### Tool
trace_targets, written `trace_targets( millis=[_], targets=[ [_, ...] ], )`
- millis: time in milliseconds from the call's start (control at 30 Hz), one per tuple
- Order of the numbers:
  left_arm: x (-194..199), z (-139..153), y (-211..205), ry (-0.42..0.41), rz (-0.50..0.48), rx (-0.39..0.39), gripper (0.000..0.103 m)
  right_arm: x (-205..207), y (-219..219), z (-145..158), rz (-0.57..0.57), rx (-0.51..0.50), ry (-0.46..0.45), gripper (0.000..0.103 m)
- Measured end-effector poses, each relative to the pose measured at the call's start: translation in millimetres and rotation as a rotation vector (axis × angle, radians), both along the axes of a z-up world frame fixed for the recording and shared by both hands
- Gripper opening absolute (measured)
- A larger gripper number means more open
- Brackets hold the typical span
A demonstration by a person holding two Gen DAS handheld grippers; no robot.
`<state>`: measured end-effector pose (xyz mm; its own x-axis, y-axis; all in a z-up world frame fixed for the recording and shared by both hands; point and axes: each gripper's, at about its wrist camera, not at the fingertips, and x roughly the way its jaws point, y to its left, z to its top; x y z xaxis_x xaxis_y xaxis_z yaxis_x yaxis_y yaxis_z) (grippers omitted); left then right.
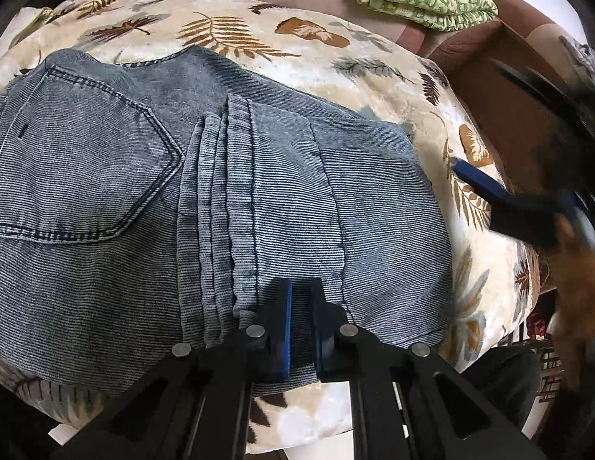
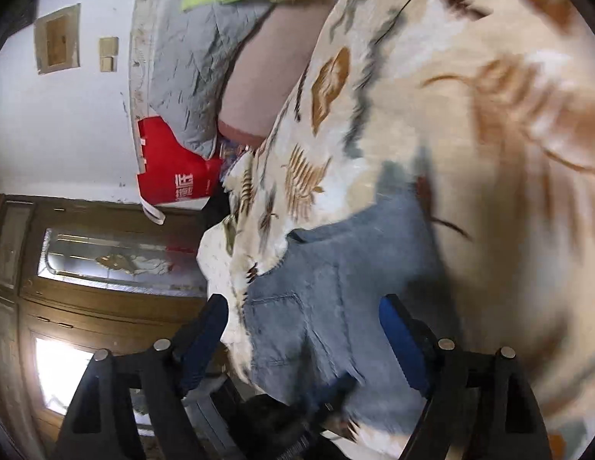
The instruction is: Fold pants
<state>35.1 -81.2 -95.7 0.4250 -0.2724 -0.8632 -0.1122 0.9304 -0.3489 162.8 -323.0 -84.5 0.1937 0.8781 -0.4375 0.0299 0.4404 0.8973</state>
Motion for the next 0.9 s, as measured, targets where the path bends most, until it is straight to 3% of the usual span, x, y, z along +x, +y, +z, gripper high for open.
trace_targets(
  millis=[33, 100, 133, 200, 267, 333, 467, 567, 600, 633, 667, 767, 833, 900],
  targets=[
    [-1.3, 0.0, 0.7, -0.006, -0.005, 0.007, 0.009, 12.2, 12.4, -9.5, 0.034, -0.025, 0.020, 0.084],
    [-1.2, 1.1, 3.1, -0.010, -0.008, 0.008, 0.009, 35.5, 33.2, -43.5, 0.073, -0.176, 0.087, 0.084],
    [-0.6, 0.9, 3.7, -0.009, -0.013, 0.007, 0.009, 43.7, 37.7, -60.3, 0.075, -0.171, 0.121, 0.085],
    [-2.6, 2.5, 7.1, -0.010, -0.021, 0.000, 0.009, 47.8, 30.6, -55.7, 0.031, -0.120, 0.140, 0.085],
    [-2.6, 2.0, 8.8, -0.010, -0.024, -0.008, 0.009, 42.9, 23.3, -31.7, 0.018, -0.162, 0.062, 0.085],
    [0.2, 1.1, 7.1, -0.012, -0.023, -0.015, 0.009, 26.6, 14.8, -9.3, 0.027, -0.174, 0.007, 0.085],
    [0.2, 1.3, 12.5, -0.007, -0.020, -0.034, 0.009, -31.8, -2.6, -3.2, 0.051, -0.108, 0.037, 0.086],
    [2.2, 0.7, 16.7, 0.005, -0.018, -0.052, 0.010, -70.7, -2.8, -41.5, 0.074, -0.144, 0.113, 0.091],
    [2.8, 2.5, 16.5, 0.011, -0.024, -0.049, 0.011, -77.0, -7.2, -61.5, 0.060, -0.106, 0.126, 0.091],
    [0.3, 7.4, 16.9, 0.012, -0.032, -0.043, 0.014, -76.7, -13.3, -61.6, 0.022, -0.068, 0.119, 0.090],
    [-2.2, 13.0, 15.4, 0.004, -0.029, -0.036, 0.027, -77.1, -20.2, -60.1, -0.006, -0.027, 0.150, 0.090],
    [-11.6, 34.2, 13.3, -0.077, -0.020, -0.040, 0.055, -74.6, -24.1, -36.2, 0.012, -0.094, 0.094, 0.091],
    [-14.8, 37.0, 5.5, -0.112, -0.048, 0.006, 0.058, -72.0, -23.3, -25.2, 0.026, -0.072, 0.078, 0.091],
    [-9.2, 17.8, -0.9, -0.046, -0.069, 0.070, 0.058, -59.6, -19.3, -11.9, 0.009, -0.066, 0.044, 0.091]
  ],
)
